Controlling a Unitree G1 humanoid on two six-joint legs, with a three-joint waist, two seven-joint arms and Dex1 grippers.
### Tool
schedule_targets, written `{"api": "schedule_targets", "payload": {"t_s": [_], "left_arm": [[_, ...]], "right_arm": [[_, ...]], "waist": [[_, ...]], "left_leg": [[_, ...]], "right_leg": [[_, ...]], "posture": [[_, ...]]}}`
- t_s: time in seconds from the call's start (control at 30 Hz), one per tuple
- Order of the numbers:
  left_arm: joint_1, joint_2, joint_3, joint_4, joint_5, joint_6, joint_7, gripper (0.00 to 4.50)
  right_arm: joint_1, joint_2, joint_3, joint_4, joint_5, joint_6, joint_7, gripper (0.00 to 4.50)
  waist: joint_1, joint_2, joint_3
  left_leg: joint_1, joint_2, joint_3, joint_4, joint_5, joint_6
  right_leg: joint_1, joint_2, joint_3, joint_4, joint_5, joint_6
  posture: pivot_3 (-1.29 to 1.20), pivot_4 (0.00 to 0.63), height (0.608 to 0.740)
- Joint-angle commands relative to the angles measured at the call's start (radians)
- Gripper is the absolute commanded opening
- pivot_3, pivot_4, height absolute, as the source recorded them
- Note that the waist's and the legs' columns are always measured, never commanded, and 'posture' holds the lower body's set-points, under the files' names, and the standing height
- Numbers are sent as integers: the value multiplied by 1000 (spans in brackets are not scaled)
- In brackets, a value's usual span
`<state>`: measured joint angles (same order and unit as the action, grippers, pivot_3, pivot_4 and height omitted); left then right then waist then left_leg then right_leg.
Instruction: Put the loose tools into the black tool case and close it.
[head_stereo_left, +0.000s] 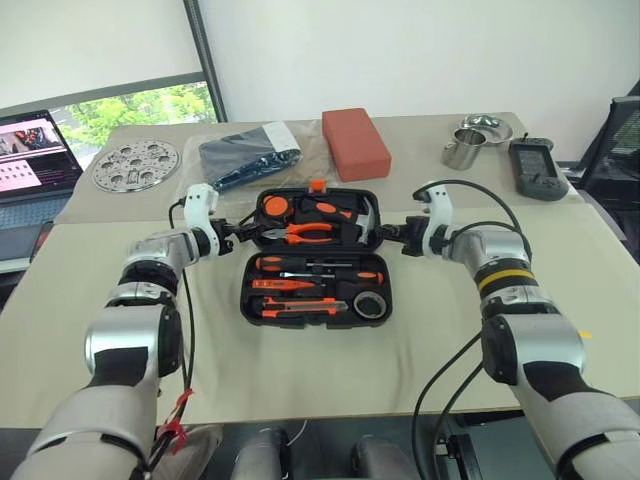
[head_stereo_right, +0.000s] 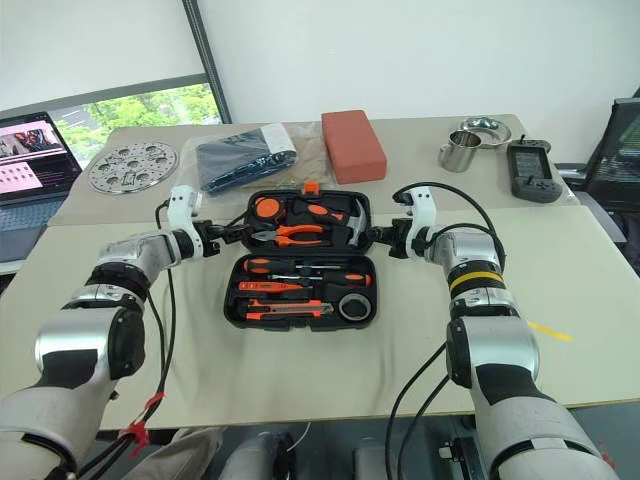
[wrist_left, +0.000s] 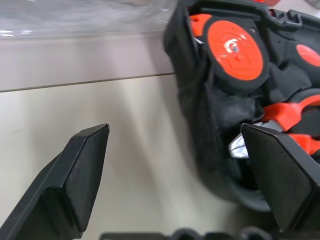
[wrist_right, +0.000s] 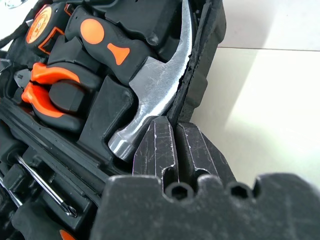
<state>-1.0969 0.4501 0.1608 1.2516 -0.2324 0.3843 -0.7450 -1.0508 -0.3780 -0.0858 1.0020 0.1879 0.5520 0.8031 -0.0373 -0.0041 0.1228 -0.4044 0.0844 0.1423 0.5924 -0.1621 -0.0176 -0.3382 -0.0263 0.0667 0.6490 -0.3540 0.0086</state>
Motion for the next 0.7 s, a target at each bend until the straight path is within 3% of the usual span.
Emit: {"api": "schedule_targets", "payload": {"t_s": [0.03,0.17,0.47,0.7], "left_arm": [[-38,-8,16,11,16,-32,23,4500],[-47,-17,28,25,27,-44,46,3469],[-41,-4,70,14,20,-37,-5,68],[-1,18,79,-48,13,-80,-168,68]], "right_arm": [[11,4,18,-43,-6,-16,34,30],[14,5,21,-59,-8,-17,33,0],[15,3,12,-54,-12,-52,15,0],[57,0,-5,-123,7,-148,36,0]], "waist": [[-1,0,0],[-4,0,0],[-4,0,0],[-5,0,0]], "left_leg": [[0,0,0,0,0,0],[0,0,0,0,0,0],[0,0,0,-1,0,0],[0,0,0,0,0,0]], "right_leg": [[0,0,0,0,0,0],[0,0,0,0,0,0],[0,0,0,0,0,0],[0,0,-1,0,0,0]], "posture": [[0,150,740],[0,150,740],[0,150,740],[0,150,740]]}}
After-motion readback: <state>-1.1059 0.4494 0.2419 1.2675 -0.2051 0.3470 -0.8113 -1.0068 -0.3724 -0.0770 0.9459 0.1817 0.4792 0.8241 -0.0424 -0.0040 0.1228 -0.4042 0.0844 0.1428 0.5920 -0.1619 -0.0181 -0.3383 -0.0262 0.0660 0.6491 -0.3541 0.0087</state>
